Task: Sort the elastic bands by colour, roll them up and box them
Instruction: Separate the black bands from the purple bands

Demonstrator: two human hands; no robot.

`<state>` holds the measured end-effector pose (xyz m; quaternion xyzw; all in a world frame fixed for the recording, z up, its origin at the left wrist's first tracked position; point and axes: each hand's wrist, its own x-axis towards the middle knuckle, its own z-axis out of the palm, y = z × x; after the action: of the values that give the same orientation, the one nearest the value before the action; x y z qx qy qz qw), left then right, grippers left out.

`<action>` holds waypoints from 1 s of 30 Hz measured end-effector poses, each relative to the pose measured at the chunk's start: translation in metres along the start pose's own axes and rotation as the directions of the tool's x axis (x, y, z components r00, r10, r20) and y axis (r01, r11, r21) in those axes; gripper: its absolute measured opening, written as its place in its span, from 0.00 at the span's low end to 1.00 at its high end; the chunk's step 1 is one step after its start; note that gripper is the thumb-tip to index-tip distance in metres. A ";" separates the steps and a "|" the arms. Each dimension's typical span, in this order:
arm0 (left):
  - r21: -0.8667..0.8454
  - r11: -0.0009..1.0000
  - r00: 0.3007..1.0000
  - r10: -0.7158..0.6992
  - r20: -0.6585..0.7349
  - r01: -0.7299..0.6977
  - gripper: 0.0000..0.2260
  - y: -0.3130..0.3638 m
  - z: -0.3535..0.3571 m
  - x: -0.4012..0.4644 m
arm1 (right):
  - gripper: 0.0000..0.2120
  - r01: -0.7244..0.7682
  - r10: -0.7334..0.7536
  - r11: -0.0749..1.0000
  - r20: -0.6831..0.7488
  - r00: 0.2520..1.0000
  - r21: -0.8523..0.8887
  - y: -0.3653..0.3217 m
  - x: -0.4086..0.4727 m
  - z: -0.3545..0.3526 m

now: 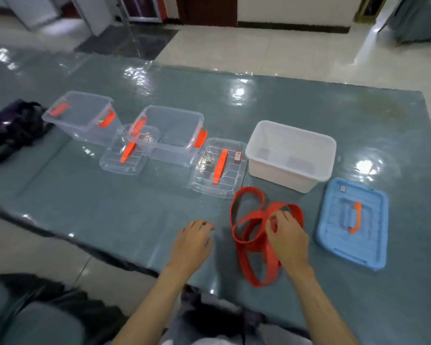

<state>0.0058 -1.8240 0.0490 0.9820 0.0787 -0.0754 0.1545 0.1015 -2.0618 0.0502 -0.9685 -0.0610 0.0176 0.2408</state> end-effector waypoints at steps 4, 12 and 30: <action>-0.022 0.999 0.997 -0.037 -0.067 0.036 0.14 -0.034 -0.018 -0.003 | 0.04 0.121 -0.118 0.988 0.042 0.992 -0.091 -0.041 0.003 0.004; -0.045 0.994 0.983 -0.108 -0.148 0.102 0.13 -0.161 -0.061 -0.022 | 0.03 0.261 -0.258 0.964 0.053 0.965 -0.058 -0.183 -0.002 0.053; -0.225 0.851 0.791 -0.525 -0.315 0.475 0.12 -0.478 -0.154 -0.109 | 0.08 0.632 -0.603 0.774 0.328 0.727 0.022 -0.543 -0.006 0.228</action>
<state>-0.1668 -1.3407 0.0734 0.9097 0.3678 0.0753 0.1774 0.0215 -1.4810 0.1037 -0.8867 -0.4183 0.0887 0.1757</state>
